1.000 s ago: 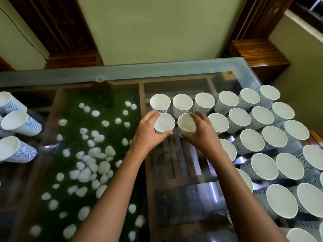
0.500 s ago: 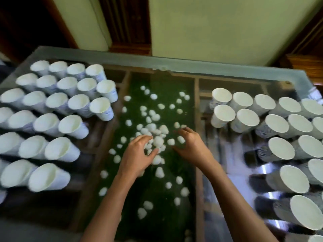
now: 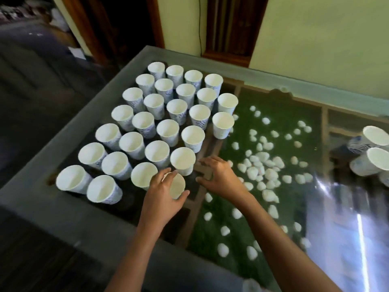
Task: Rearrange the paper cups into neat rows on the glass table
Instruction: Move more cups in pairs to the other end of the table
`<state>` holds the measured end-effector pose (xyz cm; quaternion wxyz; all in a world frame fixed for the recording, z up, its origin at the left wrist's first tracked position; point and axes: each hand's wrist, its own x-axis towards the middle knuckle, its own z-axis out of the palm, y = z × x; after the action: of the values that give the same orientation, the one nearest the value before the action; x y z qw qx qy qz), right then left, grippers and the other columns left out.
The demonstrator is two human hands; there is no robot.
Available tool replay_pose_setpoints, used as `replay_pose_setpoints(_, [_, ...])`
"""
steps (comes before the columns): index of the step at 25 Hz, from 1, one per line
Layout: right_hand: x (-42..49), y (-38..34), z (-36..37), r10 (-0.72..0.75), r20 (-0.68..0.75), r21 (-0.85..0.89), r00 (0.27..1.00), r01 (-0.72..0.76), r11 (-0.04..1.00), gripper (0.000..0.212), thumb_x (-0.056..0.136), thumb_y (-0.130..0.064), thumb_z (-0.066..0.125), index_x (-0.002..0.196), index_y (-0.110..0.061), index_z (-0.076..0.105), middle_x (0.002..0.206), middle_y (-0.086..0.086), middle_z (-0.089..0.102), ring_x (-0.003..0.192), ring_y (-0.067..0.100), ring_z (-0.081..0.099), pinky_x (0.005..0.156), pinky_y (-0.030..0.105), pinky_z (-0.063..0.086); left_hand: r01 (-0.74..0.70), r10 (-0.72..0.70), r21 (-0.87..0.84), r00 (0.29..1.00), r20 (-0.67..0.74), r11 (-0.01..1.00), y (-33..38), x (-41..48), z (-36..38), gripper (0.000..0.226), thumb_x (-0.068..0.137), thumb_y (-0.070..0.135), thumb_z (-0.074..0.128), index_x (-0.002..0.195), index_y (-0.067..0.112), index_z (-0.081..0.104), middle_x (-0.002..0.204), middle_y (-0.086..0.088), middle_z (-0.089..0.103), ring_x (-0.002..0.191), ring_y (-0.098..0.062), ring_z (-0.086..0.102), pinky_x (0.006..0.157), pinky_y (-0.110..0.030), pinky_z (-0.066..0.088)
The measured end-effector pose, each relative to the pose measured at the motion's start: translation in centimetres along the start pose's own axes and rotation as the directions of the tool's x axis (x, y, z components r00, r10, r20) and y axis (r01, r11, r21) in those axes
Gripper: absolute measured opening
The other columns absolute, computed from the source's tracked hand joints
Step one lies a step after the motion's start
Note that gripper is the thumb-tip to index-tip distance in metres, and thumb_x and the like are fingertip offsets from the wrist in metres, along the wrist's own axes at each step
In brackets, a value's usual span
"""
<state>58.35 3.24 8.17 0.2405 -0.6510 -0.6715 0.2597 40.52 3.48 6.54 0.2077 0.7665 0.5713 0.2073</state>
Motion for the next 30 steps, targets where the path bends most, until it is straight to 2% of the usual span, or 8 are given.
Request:
replay_pose_setpoints(3, [1.9,-1.3,2.1,0.048,-0.008,-0.017,0.999,-0.048,0.999,0.059,0.075,-0.018,0.073,0.128,-0.008,0.050,0.129,0.013,0.051,0.116,0.026,0.051,0.095,0.029,0.041,0.010,-0.012,0.023,0.998,0.062,1.000,-2.2,0.6,-0.6,0.072,0.058,0.039,0.082,0.119,0.007,0.058,0.122,-0.011,0.057,0.115,-0.026,0.053,0.095,-0.036,0.043])
replay_pose_setpoints(5, [3.0,-1.9,3.3,0.078,-0.037,-0.016,0.996,-0.079,0.997,0.061,0.074,-0.019,0.074,0.128,-0.005,0.050,0.130,0.015,0.050,0.116,0.029,0.051,0.097,0.032,0.040,-0.007,0.004,0.026,0.995,0.103,1.000,-3.1,1.0,-0.7,0.077,0.058,0.043,0.081,0.122,0.008,0.056,0.125,-0.010,0.056,0.117,-0.025,0.050,0.097,-0.034,0.041])
replay_pose_setpoints(9, [4.5,-2.7,4.6,0.162,-0.113,-0.009,0.980,-0.164,0.986,0.064,0.069,-0.022,0.078,0.126,-0.006,0.052,0.127,0.016,0.050,0.114,0.031,0.050,0.095,0.035,0.041,-0.083,0.080,0.014,0.988,0.131,0.996,-3.9,1.3,-0.6,0.077,0.057,0.043,0.081,0.120,0.007,0.056,0.120,-0.009,0.057,0.112,-0.025,0.052,0.097,-0.036,0.043])
replay_pose_setpoints(13, [5.3,-2.7,5.6,0.214,-0.127,-0.058,0.969,-0.223,0.973,0.070,0.068,-0.032,0.079,0.128,-0.011,0.049,0.130,0.012,0.048,0.118,0.029,0.046,0.093,0.041,0.045,-0.150,0.142,0.049,0.979,0.143,0.987,-4.4,1.4,-0.4,0.074,0.062,0.045,0.078,0.120,0.006,0.056,0.120,-0.008,0.058,0.114,-0.024,0.050,0.098,-0.035,0.042])
replay_pose_setpoints(18, [6.2,-2.9,6.4,0.246,-0.142,-0.053,0.959,-0.256,0.965,0.075,0.066,-0.031,0.080,0.129,-0.010,0.047,0.132,0.012,0.046,0.119,0.029,0.045,0.094,0.043,0.045,-0.193,0.177,0.086,0.970,0.168,0.977,-4.9,1.9,-0.6,0.077,0.065,0.053,0.071,0.126,0.010,0.052,0.125,-0.004,0.056,0.119,-0.021,0.045,0.101,-0.033,0.038])
replay_pose_setpoints(24, [5.3,-2.4,6.1,0.234,-0.194,-0.022,0.953,-0.243,0.970,0.070,0.064,-0.028,0.081,0.124,-0.007,0.052,0.123,0.014,0.051,0.111,0.030,0.052,0.090,0.039,0.047,-0.245,0.228,0.096,0.960,0.161,0.965,-4.8,2.0,-0.5,0.073,0.062,0.051,0.073,0.119,0.009,0.057,0.120,-0.005,0.059,0.118,-0.021,0.047,0.102,-0.033,0.036])
replay_pose_setpoints(30, [3.0,-1.2,3.9,0.269,-0.295,0.039,0.917,-0.269,0.962,0.065,0.061,-0.022,0.083,0.118,-0.006,0.057,0.117,0.013,0.055,0.102,0.027,0.055,0.082,0.026,0.041,-0.218,0.217,-0.010,0.965,0.150,0.976,-3.5,2.0,0.0,0.072,0.063,0.041,0.077,0.123,0.007,0.054,0.124,-0.007,0.057,0.115,-0.023,0.049,0.099,-0.030,0.038])
